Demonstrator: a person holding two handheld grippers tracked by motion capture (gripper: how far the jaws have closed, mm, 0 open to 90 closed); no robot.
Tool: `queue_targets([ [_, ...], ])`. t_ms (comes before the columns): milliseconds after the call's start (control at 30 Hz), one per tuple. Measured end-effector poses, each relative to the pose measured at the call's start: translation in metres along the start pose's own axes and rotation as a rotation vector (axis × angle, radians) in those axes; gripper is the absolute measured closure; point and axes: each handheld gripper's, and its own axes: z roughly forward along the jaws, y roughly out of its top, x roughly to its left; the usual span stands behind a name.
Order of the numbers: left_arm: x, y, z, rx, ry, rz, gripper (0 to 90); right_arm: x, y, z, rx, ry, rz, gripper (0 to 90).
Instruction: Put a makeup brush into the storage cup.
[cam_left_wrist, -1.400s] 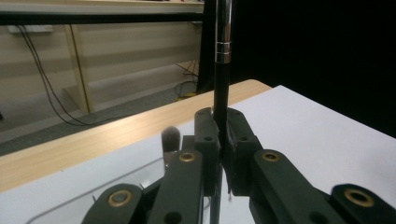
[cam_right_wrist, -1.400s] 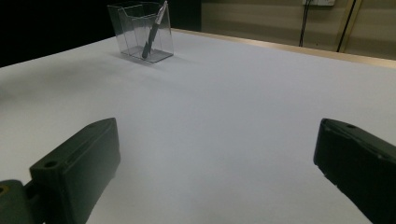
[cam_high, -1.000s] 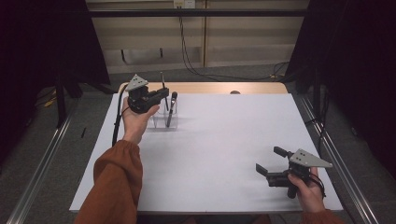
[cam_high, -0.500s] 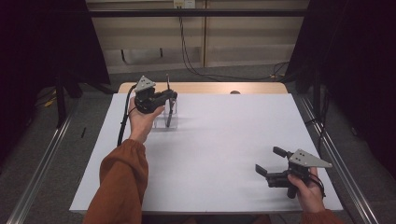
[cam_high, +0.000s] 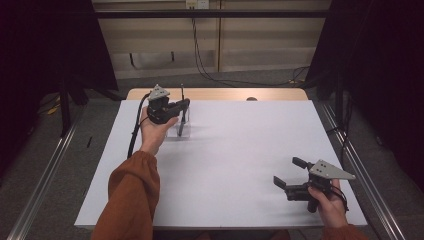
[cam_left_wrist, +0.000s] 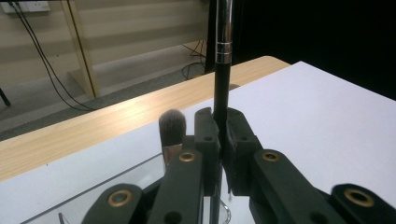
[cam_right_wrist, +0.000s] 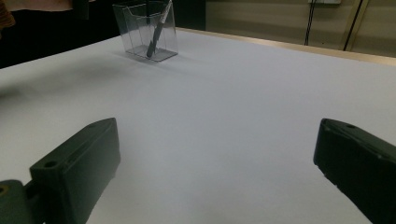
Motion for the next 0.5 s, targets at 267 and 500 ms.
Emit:
queue_targets([
  [267, -0.003, -0.0044, 0.0022, 0.033, 0.002, 0.013, 85.5, 0.0002, 0.0, 0.0, -0.002, -0.002, -0.001, 0.6],
  [500, -0.0022, -0.0092, 0.0052, 0.045, 0.005, 0.008, 85.5, -0.0001, -0.0001, -0.0002, -0.003, -0.004, 0.002, 0.6],
])
